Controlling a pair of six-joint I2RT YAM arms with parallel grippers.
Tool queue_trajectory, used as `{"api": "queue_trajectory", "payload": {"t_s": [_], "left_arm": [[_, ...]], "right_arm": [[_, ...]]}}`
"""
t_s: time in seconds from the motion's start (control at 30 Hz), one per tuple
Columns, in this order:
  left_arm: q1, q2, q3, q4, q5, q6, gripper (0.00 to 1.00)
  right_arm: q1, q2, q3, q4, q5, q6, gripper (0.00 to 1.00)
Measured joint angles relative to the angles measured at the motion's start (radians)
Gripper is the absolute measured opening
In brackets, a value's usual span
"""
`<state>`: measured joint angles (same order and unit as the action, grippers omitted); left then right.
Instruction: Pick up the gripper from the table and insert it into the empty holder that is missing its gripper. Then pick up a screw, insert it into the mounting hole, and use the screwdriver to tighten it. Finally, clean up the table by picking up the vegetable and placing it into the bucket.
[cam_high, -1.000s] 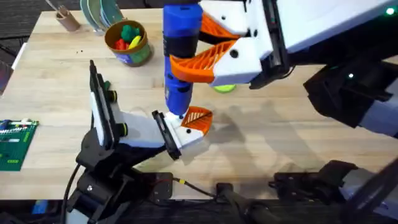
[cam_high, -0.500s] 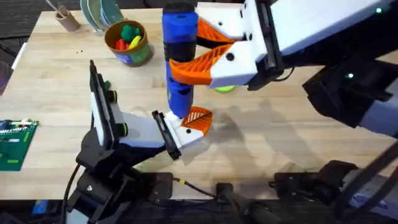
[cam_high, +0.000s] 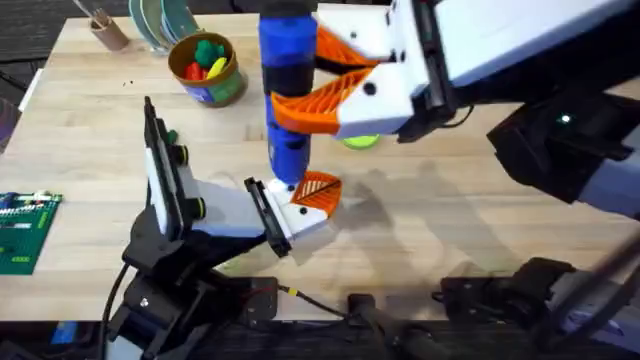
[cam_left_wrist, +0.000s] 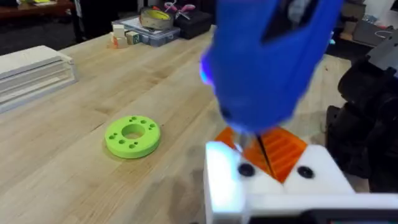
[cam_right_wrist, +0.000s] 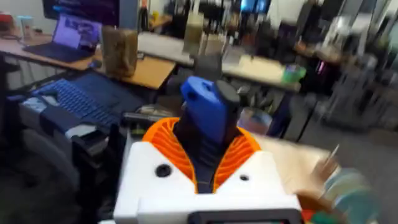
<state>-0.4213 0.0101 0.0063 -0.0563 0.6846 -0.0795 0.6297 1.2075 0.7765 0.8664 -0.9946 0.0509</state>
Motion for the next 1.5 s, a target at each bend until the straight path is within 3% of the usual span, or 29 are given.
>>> {"api": "queue_trajectory", "payload": {"t_s": [0.17, 0.3, 0.43, 0.57, 0.7, 0.9, 1.17, 1.3, 1.5], "left_arm": [[0.0, 0.0, 0.0, 0.0, 0.0, 0.0, 0.017], [0.0, 0.0, 0.0, 0.0, 0.0, 0.0, 0.017], [0.0, 0.0, 0.0, 0.0, 0.0, 0.0, 0.017], [0.0, 0.0, 0.0, 0.0, 0.0, 0.0, 0.017], [0.0, 0.0, 0.0, 0.0, 0.0, 0.0, 0.017], [0.0, 0.0, 0.0, 0.0, 0.0, 0.0, 0.017], [0.0, 0.0, 0.0, 0.0, 0.0, 0.0, 0.017], [0.0, 0.0, 0.0, 0.0, 0.0, 0.0, 0.017], [0.0, 0.0, 0.0, 0.0, 0.0, 0.0, 0.017]], "right_arm": [[-0.049, 0.002, 0.023, 0.244, -0.009, 0.02, 0.107], [-0.103, 0.001, 0.064, 0.229, -0.008, 0.03, 0.106], [-0.143, -0.002, 0.072, -0.029, -0.019, -0.058, 0.106], [-0.209, -0.001, 0.072, -0.382, 0.012, -0.283, 0.106], [-0.277, -0.001, 0.071, -0.63, 0.157, -0.564, 0.106], [-0.312, -0.001, 0.074, -0.815, 0.469, -0.923, 0.106], [-0.314, 0.118, 0.096, -0.869, 0.886, -1.276, 0.105], [-0.32, 0.228, 0.106, -0.872, 0.978, -1.353, 0.105], [-0.327, 0.406, 0.153, -0.845, 1.018, -1.392, 0.105]]}}
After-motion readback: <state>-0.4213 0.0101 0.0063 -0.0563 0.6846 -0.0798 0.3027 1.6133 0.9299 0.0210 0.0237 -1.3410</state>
